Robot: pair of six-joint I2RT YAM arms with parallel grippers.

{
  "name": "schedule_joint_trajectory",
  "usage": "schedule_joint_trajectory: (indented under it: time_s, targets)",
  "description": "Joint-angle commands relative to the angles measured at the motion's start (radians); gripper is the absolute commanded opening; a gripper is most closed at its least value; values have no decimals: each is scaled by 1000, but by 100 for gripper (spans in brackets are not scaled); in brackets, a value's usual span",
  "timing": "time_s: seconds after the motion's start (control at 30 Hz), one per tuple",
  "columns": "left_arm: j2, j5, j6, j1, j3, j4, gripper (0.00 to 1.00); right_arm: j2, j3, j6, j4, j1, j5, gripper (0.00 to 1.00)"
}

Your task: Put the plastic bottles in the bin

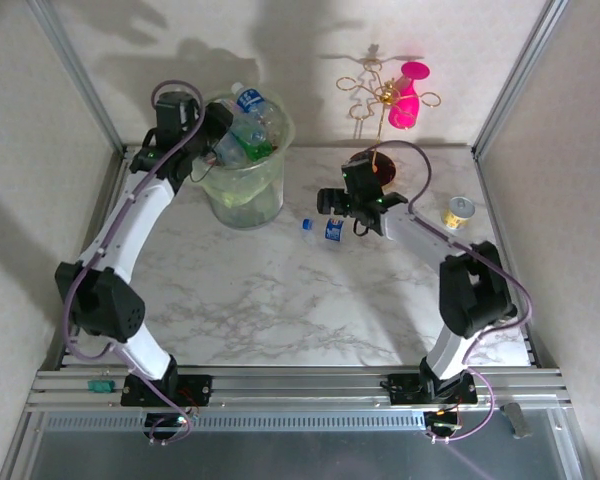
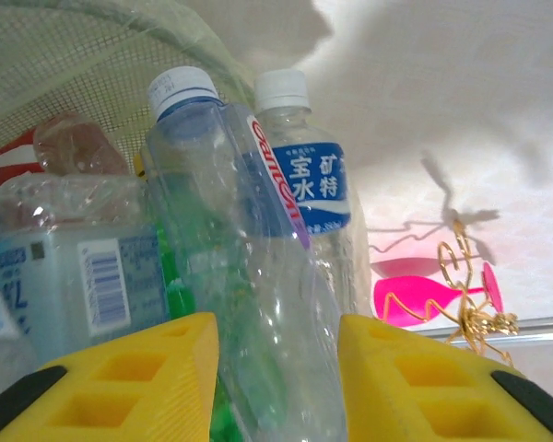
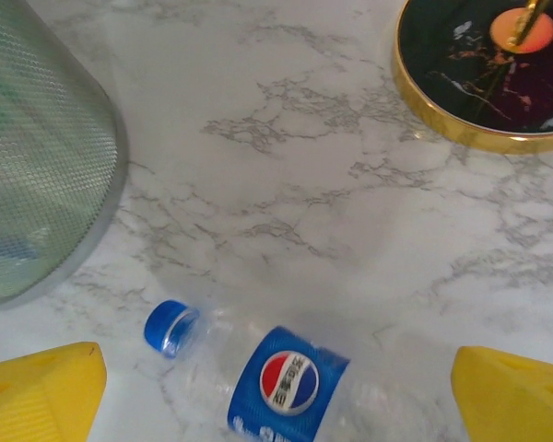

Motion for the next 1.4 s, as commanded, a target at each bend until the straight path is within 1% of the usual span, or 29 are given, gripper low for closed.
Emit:
schedule_joint_trajectory:
  time_s: [0.0, 0.1, 0.23, 0.27, 0.4, 0.47, 0.5, 0.67, 0.73, 0.93, 1.13, 1.23, 1.37]
  targets:
    - [-132, -3, -17, -13, -98, 14, 38, 92, 93, -61, -42, -23, -52, 97]
    - [-244, -27, -14, -28, -188, 22, 38, 149, 124, -72, -48, -33, -94, 97]
    - [-385, -83, 35, -68, -271, 2, 41, 207, 145, -75, -76, -38, -124, 99]
    - [-426, -112, 54, -100, -299, 0, 42, 212, 140, -73, -75, -39, -141, 98]
    - [-555, -263, 123, -314, -432, 18, 46, 195, 92, -67, -60, -39, -238, 99]
    - [-579, -294, 153, -370, -448, -11, 49, 181, 61, -67, -55, -38, -266, 99]
    - [-586, -302, 163, -383, -451, -27, 50, 177, 49, -66, -60, -38, -270, 99]
    - [-617, -290, 185, -392, -476, -54, 50, 157, -9, -74, -61, -26, -264, 98]
    - [-629, -292, 185, -392, -492, -54, 51, 148, -22, -75, -67, -15, -249, 96]
    - [-648, -305, 185, -392, -532, -58, 51, 134, -48, -84, -83, 36, -164, 80]
    - [-664, -319, 188, -392, -538, -75, 52, 94, -102, -82, -68, 75, -96, 60]
    - [-664, -332, 192, -392, -536, -89, 51, 47, -143, -82, -52, 80, -83, 54]
    - [-655, -321, 186, -392, -539, -93, 54, -43, -198, -75, -23, 91, -91, 52]
